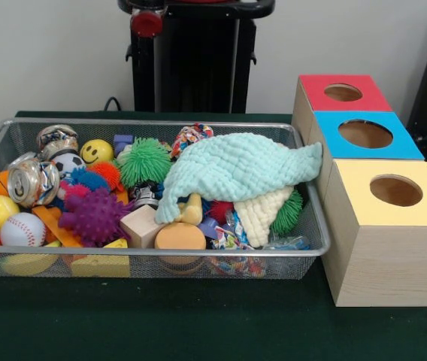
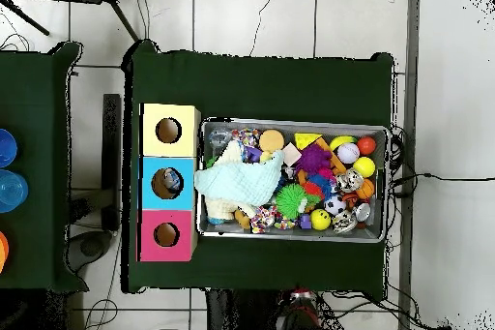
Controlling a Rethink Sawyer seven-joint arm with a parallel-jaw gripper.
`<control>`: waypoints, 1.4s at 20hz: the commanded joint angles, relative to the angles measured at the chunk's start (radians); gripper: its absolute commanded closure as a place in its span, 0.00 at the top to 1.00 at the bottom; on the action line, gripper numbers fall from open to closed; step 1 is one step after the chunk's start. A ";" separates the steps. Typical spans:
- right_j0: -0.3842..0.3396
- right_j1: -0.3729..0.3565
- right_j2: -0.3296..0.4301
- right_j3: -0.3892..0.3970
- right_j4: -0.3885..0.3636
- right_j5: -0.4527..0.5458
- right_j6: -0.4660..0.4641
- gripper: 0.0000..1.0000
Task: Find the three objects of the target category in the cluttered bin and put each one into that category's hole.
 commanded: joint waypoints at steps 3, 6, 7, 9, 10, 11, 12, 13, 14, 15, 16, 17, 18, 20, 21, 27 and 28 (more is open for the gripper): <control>0.032 0.093 0.178 -0.030 0.178 -0.141 0.330 1.00; 0.022 0.087 0.199 -0.032 0.213 -0.147 0.338 1.00; 0.020 0.081 0.208 -0.030 0.228 -0.144 0.345 1.00; 0.008 0.061 0.232 -0.025 0.257 -0.126 0.358 1.00; 0.007 0.054 0.240 -0.027 0.271 -0.118 0.360 1.00; 0.006 0.048 0.249 -0.029 0.286 -0.111 0.363 1.00; 0.010 0.048 0.252 -0.036 0.301 -0.105 0.365 1.00; 0.013 0.047 0.255 -0.043 0.317 -0.100 0.368 1.00; 0.017 0.051 0.259 -0.050 0.330 -0.099 0.372 1.00; 0.020 0.055 0.263 -0.056 0.343 -0.098 0.376 1.00; 0.015 0.055 0.273 -0.058 0.350 -0.104 0.383 1.00; 0.009 0.054 0.285 -0.060 0.355 -0.110 0.391 1.00; 0.001 0.047 0.291 -0.061 0.358 -0.105 0.391 1.00; -0.005 0.032 0.277 -0.061 0.355 -0.067 0.354 1.00; -0.010 0.022 0.266 -0.060 0.346 -0.044 0.327 1.00; -0.095 -0.064 0.166 -0.042 0.160 0.040 0.084 1.00; -0.096 -0.072 0.159 -0.043 0.151 0.053 0.079 1.00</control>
